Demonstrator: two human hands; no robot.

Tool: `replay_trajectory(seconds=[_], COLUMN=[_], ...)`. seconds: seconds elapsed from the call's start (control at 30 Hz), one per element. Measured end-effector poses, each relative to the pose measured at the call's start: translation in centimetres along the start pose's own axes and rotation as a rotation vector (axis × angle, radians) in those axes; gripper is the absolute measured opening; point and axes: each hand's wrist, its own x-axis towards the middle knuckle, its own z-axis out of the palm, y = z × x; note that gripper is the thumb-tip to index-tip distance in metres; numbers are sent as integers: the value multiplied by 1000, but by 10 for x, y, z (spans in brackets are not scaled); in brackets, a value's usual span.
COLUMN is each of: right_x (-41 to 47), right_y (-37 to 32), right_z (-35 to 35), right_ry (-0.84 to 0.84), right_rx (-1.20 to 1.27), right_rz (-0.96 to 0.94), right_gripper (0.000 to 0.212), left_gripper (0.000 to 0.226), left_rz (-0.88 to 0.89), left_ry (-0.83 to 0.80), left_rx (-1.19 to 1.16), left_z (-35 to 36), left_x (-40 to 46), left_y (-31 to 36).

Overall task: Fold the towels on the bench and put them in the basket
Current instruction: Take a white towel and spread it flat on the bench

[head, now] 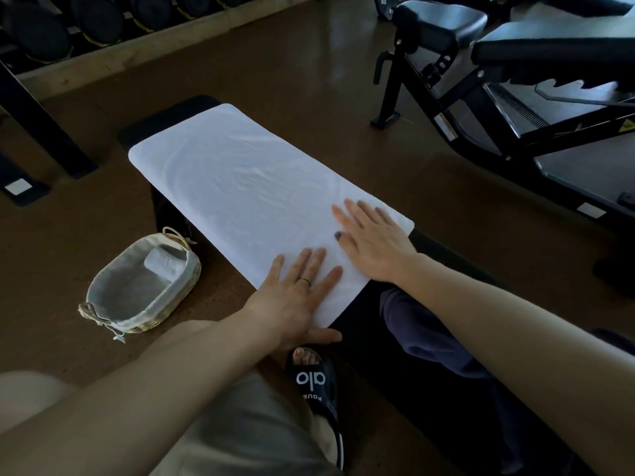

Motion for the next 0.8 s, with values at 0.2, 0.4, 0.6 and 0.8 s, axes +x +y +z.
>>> replay_trajectory(seconds=[0.2, 0.4, 0.6, 0.8], right_x=[4, 3, 6, 0], right_y=[0, -3, -8, -10], right_z=[10, 12, 5, 13], right_ry=[-47, -33, 11, -21], right_rx=[15, 22, -20, 11], right_rz=[18, 32, -9, -18], right_gripper=[61, 61, 60, 56], left_gripper=[70, 59, 30, 33], left_rz=[114, 214, 167, 6], left_ry=[184, 7, -81, 14], left_rx=[84, 10, -127, -141], left_z=[-11, -9, -37, -42], left_x=[-24, -44, -43, -12], left_y=[6, 31, 28, 17])
